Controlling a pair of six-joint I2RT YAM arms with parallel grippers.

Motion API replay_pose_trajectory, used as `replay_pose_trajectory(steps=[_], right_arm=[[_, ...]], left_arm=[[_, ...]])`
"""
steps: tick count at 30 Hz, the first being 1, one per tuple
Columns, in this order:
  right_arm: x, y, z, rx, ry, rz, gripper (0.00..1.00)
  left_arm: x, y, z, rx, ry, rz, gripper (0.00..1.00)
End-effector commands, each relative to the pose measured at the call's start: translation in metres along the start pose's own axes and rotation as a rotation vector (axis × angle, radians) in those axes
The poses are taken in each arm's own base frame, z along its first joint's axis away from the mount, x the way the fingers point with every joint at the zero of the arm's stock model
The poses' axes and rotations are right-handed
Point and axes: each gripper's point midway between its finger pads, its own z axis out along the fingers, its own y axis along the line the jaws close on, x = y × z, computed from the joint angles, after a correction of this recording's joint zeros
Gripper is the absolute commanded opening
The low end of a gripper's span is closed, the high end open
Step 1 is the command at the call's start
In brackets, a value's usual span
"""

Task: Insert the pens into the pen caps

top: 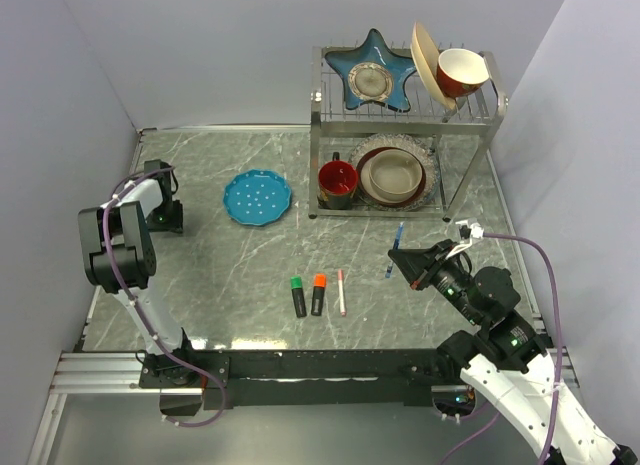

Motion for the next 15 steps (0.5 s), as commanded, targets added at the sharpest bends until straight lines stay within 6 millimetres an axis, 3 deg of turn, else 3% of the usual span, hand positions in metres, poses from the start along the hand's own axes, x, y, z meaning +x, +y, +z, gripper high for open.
replay_pose_trajectory(steps=[1, 5, 9, 15], right_arm=[[-0.023, 0.014, -0.004, -0.033, -0.063, -0.008, 0.0], [-0.027, 0.017, -0.006, -0.038, -0.076, -0.002, 0.0], [-0.028, 0.019, -0.007, -0.05, -0.076, 0.012, 0.0], [-0.027, 0.023, -0.009, -0.067, -0.072, 0.034, 0.0]], left_arm=[[-0.001, 0.023, 0.011, -0.073, -0.014, 0.007, 0.25], [0.004, 0.032, 0.011, -0.085, 0.014, 0.063, 0.22], [0.007, 0.058, 0.009, -0.111, 0.025, 0.1, 0.22], [0.024, 0.082, -0.007, -0.062, 0.074, 0.173, 0.14]])
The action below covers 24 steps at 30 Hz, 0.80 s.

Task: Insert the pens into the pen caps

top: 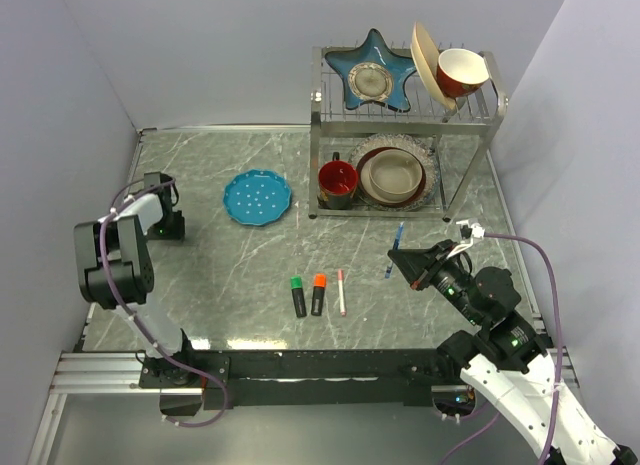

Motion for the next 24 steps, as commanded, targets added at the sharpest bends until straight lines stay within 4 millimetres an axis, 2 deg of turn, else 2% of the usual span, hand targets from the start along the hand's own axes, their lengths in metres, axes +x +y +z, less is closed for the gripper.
replay_pose_trajectory(steps=[1, 4, 5, 6, 8, 9, 10, 11, 12, 13, 14, 15, 16, 18, 19, 20, 21, 22, 23, 24], right_arm=[[-0.026, 0.022, -0.009, -0.065, -0.072, 0.015, 0.0], [-0.02, 0.018, -0.007, -0.059, -0.057, 0.015, 0.0], [-0.016, 0.018, -0.006, -0.061, -0.045, 0.017, 0.0], [-0.009, 0.017, -0.004, -0.069, -0.019, 0.017, 0.0], [0.002, 0.018, -0.001, -0.086, 0.023, 0.02, 0.0], [0.009, 0.016, 0.001, -0.088, 0.046, 0.025, 0.0], [0.014, 0.019, 0.002, -0.112, 0.069, 0.027, 0.0], [0.017, 0.019, 0.003, -0.12, 0.078, 0.032, 0.0], [0.021, 0.02, 0.004, -0.133, 0.092, 0.036, 0.0], [0.021, 0.026, 0.004, -0.164, 0.093, 0.036, 0.0], [0.022, 0.029, 0.005, -0.181, 0.099, 0.045, 0.0], [0.024, 0.03, 0.007, -0.193, 0.106, 0.051, 0.0], [0.024, 0.033, 0.011, -0.21, 0.108, 0.057, 0.0], [0.033, 0.04, 0.014, -0.259, 0.152, 0.084, 0.0], [0.037, 0.043, 0.02, -0.281, 0.168, 0.096, 0.0], [0.044, 0.047, 0.021, -0.304, 0.202, 0.128, 0.0], [0.056, 0.044, 0.027, -0.302, 0.238, 0.15, 0.0], [0.055, 0.049, 0.031, -0.33, 0.225, 0.154, 0.0], [0.06, 0.052, 0.033, -0.339, 0.237, 0.17, 0.0], [0.067, 0.053, 0.038, -0.342, 0.245, 0.176, 0.0]], left_arm=[[0.024, 0.048, -0.009, -0.071, 0.058, 0.125, 0.11], [0.04, 0.049, -0.026, -0.02, 0.052, 0.214, 0.01], [0.049, 0.05, -0.034, -0.002, 0.044, 0.26, 0.01], [0.051, 0.049, -0.039, 0.013, 0.036, 0.272, 0.01], [0.073, 0.043, -0.064, 0.108, 0.031, 0.363, 0.01], [0.078, 0.04, -0.071, 0.148, 0.014, 0.393, 0.01], [0.083, 0.032, -0.089, 0.222, 0.009, 0.413, 0.01], [0.101, 0.03, -0.103, 0.295, 0.017, 0.489, 0.01], [0.106, 0.026, -0.115, 0.347, 0.001, 0.515, 0.01], [0.112, 0.024, -0.135, 0.423, 0.009, 0.531, 0.01], [0.131, 0.025, -0.148, 0.508, 0.034, 0.593, 0.01], [0.14, 0.026, -0.158, 0.567, 0.06, 0.621, 0.01], [0.152, 0.025, -0.183, 0.677, 0.131, 0.64, 0.01], [0.179, 0.027, -0.209, 0.877, 0.217, 0.743, 0.01], [0.19, 0.035, -0.235, 0.992, 0.3, 0.785, 0.01], [0.2, 0.048, -0.236, 1.036, 0.331, 0.842, 0.01], [0.201, 0.046, -0.261, 1.149, 0.353, 0.833, 0.01], [0.206, 0.053, -0.271, 1.199, 0.398, 0.858, 0.01], [0.21, 0.063, -0.271, 1.219, 0.417, 0.892, 0.01], [0.208, 0.062, -0.293, 1.32, 0.432, 0.877, 0.01]])
